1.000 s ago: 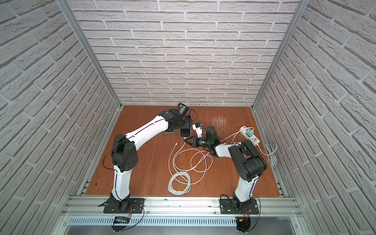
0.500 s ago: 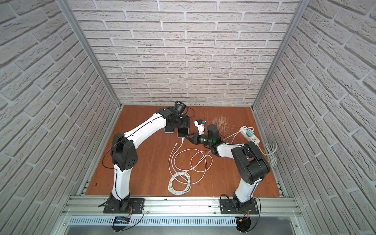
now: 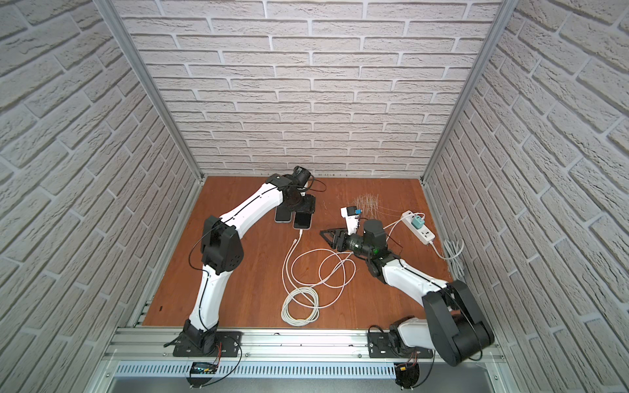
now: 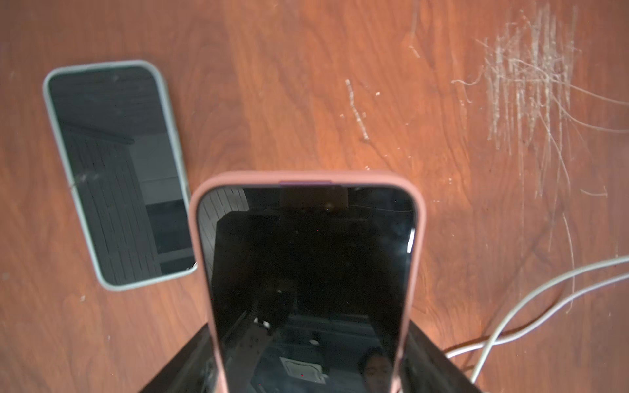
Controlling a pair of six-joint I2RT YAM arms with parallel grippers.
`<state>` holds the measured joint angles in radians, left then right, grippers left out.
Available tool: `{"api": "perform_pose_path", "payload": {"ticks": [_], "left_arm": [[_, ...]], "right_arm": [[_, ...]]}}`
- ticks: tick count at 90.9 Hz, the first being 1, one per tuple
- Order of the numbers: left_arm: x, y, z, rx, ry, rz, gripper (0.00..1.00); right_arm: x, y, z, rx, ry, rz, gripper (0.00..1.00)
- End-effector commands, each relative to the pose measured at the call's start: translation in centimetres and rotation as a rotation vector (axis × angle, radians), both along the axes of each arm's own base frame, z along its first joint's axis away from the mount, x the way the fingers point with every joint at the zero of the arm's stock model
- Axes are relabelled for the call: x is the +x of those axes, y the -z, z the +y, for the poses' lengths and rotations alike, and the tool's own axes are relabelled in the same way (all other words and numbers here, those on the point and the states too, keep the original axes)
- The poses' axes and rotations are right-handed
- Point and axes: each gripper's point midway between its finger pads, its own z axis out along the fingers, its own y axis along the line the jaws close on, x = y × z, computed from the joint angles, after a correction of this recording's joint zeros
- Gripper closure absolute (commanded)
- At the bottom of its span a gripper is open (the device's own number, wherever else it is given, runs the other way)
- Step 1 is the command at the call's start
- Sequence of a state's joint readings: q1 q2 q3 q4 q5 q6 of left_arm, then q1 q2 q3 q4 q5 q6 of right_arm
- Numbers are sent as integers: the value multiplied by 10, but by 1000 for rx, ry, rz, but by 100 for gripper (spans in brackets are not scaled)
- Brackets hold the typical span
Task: Plug the charging cable into the phone
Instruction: Place the phone at the center of the board.
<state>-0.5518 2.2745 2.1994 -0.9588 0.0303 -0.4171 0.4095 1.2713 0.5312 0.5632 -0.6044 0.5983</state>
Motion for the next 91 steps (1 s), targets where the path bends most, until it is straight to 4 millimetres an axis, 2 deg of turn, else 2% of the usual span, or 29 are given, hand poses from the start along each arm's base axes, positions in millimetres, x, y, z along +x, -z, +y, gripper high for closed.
{"api": "perform_pose_path", "payload": {"ticks": [1, 27, 44, 71, 75, 91], "left_arm": [[-8, -5, -16, 32, 199, -3, 61], [-23, 20, -52, 136, 497, 0, 62], [-35, 43, -61, 279, 654, -22, 65], [-48, 67, -73, 374, 820, -26, 64], [-49, 70, -73, 384, 836, -25, 63], [-51, 78, -71, 399, 899, -16, 58]], "right_arm": [[-18, 6, -11, -24, 25, 30, 43], [-66, -8, -35, 24, 56, 0, 41], [-88, -14, -47, 63, 71, -21, 41], [-100, -18, -54, 129, 98, -15, 41], [-100, -8, -55, 121, 101, 3, 42], [-102, -6, -56, 126, 101, 5, 44]]}}
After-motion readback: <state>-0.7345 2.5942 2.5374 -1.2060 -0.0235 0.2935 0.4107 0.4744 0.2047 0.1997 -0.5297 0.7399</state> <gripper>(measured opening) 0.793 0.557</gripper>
